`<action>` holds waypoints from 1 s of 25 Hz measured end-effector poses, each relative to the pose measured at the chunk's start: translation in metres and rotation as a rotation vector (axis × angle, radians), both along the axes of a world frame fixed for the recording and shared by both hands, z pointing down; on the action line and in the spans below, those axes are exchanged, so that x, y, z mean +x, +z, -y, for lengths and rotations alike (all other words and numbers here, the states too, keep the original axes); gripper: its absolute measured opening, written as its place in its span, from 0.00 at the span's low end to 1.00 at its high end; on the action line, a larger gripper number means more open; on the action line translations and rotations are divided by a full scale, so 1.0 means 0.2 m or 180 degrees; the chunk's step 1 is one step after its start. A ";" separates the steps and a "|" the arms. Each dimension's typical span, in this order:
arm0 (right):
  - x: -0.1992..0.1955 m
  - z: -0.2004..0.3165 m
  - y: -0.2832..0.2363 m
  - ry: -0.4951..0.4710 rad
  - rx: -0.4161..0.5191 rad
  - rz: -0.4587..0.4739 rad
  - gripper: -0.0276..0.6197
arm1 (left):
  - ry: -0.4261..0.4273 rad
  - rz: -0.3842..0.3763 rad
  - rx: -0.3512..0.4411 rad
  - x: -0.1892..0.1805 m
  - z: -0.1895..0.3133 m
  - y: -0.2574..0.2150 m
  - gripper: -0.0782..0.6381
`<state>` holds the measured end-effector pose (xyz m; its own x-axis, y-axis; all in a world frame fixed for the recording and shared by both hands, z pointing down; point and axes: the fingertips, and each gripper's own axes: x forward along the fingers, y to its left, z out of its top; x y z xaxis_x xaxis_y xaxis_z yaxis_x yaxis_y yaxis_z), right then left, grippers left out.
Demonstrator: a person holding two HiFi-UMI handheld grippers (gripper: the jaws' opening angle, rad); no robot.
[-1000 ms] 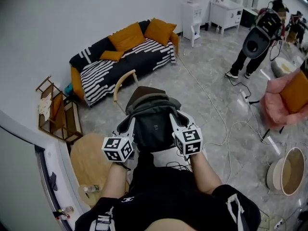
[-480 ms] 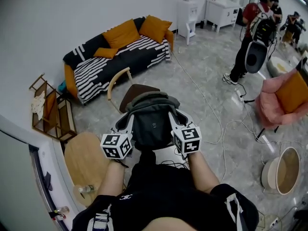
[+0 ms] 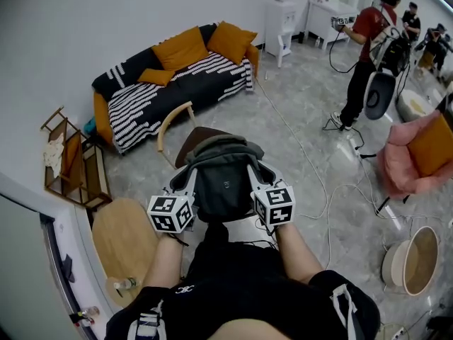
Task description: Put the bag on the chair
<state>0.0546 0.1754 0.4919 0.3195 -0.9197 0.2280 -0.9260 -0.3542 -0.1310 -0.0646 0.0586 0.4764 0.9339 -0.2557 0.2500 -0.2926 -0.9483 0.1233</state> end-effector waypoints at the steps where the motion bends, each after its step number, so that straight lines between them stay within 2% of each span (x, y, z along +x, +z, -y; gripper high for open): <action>1: 0.03 0.05 0.00 -0.0007 -0.0013 0.0010 0.18 | -0.0002 0.0002 -0.0011 0.03 0.05 0.00 0.20; 8: 0.26 0.44 -0.02 -0.0063 -0.0067 0.0008 0.18 | 0.0035 0.0067 -0.0032 0.27 0.45 -0.01 0.20; 18: 0.60 1.22 -0.05 0.0159 -0.0213 -0.0044 0.18 | 0.0284 0.0035 -0.0147 0.62 1.25 -0.02 0.19; 25: 0.71 1.73 -0.04 0.0311 -0.0368 -0.0033 0.18 | 0.0435 -0.0049 -0.0175 0.76 1.78 -0.04 0.19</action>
<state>0.1976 -0.1711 0.4845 0.4093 -0.8518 0.3269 -0.8874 -0.4550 -0.0745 0.0876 -0.2967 0.4689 0.9629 -0.1123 0.2455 -0.1591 -0.9708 0.1797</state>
